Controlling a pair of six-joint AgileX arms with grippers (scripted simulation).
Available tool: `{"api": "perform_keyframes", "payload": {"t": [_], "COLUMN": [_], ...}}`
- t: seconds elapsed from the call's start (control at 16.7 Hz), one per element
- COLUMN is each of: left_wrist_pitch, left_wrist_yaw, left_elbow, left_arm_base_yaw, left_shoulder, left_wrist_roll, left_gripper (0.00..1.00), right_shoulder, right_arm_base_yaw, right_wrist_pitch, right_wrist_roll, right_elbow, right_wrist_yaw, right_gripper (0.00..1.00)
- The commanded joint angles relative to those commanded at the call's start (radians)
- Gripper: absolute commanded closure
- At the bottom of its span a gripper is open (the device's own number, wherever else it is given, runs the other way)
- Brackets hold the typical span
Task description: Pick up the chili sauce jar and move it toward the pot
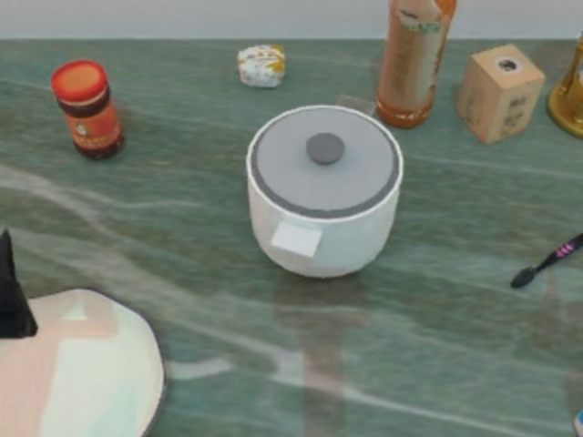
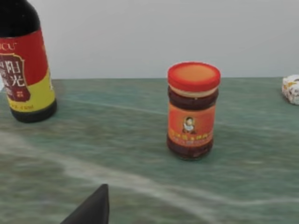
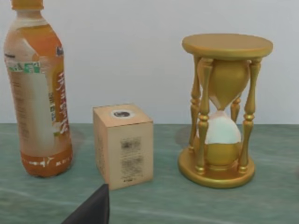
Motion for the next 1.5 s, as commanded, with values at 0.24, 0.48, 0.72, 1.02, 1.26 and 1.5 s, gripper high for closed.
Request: {"api": "perform_keyframes", "payload": {"t": [0.24,0.48,0.72,1.02,1.26,1.5], "left_wrist_pitch": [-0.140,-0.316,-0.519,-0.787,-0.988,-1.152], "left_wrist_yaw": [0.010,0.018,0.025,0.033,0.038,0.039], "left_elbow": [0.249,0.588,0.979,1.489,1.874,2.204], "left_arm_base_yaw": [-0.006,-0.011,-0.015,-0.020,-0.024,-0.026], "left_shoulder": [0.256,0.581,0.952,1.438,1.805,2.119], "left_wrist_roll": [0.018,0.041,0.066,0.098,0.123,0.142], "left_gripper": [0.00,0.00,0.00,0.00,0.00,0.00], "right_shoulder": [0.000,0.000,0.000,0.000,0.000,0.000], "right_arm_base_yaw": [0.000,0.000,0.000,0.000,0.000,0.000], "right_wrist_pitch": [0.000,0.000,0.000,0.000,0.000,0.000], "right_wrist_roll": [0.000,0.000,0.000,0.000,0.000,0.000], "right_elbow": [0.000,0.000,0.000,0.000,0.000,0.000], "right_wrist_yaw": [0.000,0.000,0.000,0.000,0.000,0.000], "right_gripper": [0.00,0.00,0.00,0.00,0.00,0.00]}}
